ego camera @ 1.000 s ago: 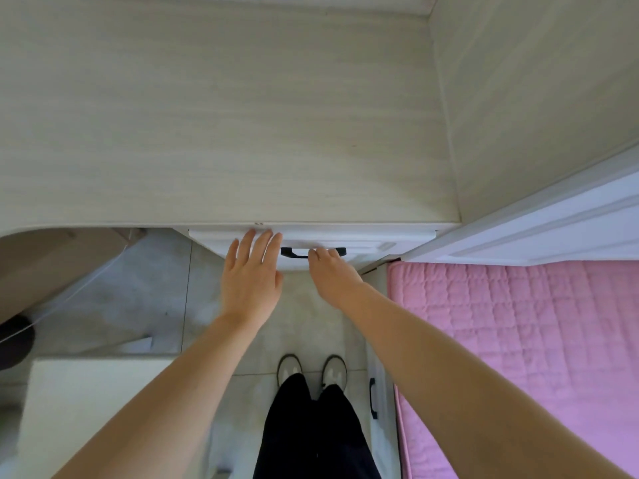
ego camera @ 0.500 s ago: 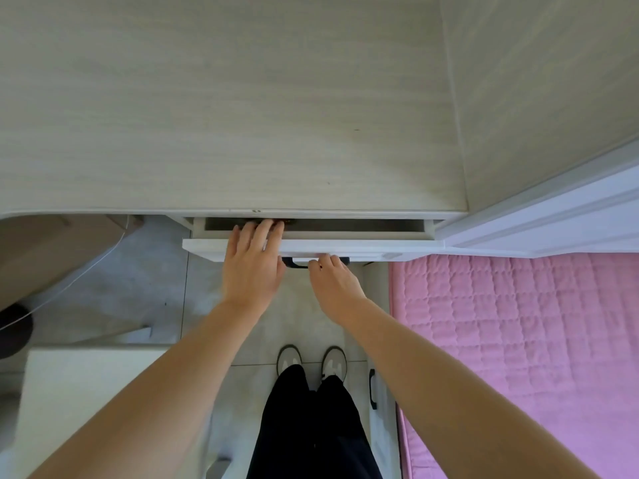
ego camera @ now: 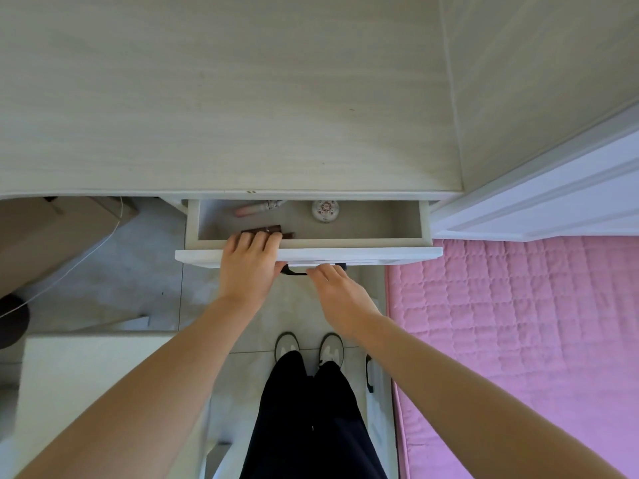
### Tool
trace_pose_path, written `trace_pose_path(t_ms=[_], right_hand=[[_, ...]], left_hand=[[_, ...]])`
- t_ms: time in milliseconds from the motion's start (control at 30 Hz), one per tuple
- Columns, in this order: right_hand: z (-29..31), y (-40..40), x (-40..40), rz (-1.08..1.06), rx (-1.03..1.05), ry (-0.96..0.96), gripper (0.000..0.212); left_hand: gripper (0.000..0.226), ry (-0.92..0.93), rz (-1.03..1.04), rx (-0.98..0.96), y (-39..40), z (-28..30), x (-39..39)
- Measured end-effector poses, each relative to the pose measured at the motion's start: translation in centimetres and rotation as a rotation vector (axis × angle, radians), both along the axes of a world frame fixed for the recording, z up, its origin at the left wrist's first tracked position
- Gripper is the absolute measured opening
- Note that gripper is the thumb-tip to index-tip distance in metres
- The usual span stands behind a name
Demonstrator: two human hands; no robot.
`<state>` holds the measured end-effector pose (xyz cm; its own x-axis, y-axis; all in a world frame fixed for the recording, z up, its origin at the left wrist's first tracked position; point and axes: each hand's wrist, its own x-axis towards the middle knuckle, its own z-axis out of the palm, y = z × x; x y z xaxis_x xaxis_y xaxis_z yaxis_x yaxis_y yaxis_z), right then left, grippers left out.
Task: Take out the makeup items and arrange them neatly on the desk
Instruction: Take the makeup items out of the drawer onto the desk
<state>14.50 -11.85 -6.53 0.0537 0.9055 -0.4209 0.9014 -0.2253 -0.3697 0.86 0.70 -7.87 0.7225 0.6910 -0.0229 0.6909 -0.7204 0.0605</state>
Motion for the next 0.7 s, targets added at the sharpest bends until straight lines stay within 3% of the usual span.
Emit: trace_pose_path(t_ms=[100, 200, 300, 433, 700], right_hand=[[1.3, -0.4, 0.6, -0.058, 0.189, -0.019, 0.052], [2.0, -0.5, 2.1, -0.128, 0.403, -0.157, 0.048], [1.9, 0.0, 4.2, -0.099, 0.261, -0.287, 0.055], [0.6, 0.4, 6.3, -0.043, -0.004, -0.315, 0.065], [0.7, -1.1, 6.7, 0.007, -0.038, -0.315, 0.052]], left_hand=[[0.042, 0.008, 0.021, -0.020, -0.1, 0.3, 0.1], [0.039, 0.023, 0.031, -0.055, -0.2, 0.5, 0.2], [0.043, 0.039, 0.039, -0.097, -0.2, 0.6, 0.3], [0.046, 0.052, 0.050, -0.136, -0.2, 0.8, 0.1], [0.044, 0.092, 0.043, -0.213, -1.6, 1.4, -1.0]])
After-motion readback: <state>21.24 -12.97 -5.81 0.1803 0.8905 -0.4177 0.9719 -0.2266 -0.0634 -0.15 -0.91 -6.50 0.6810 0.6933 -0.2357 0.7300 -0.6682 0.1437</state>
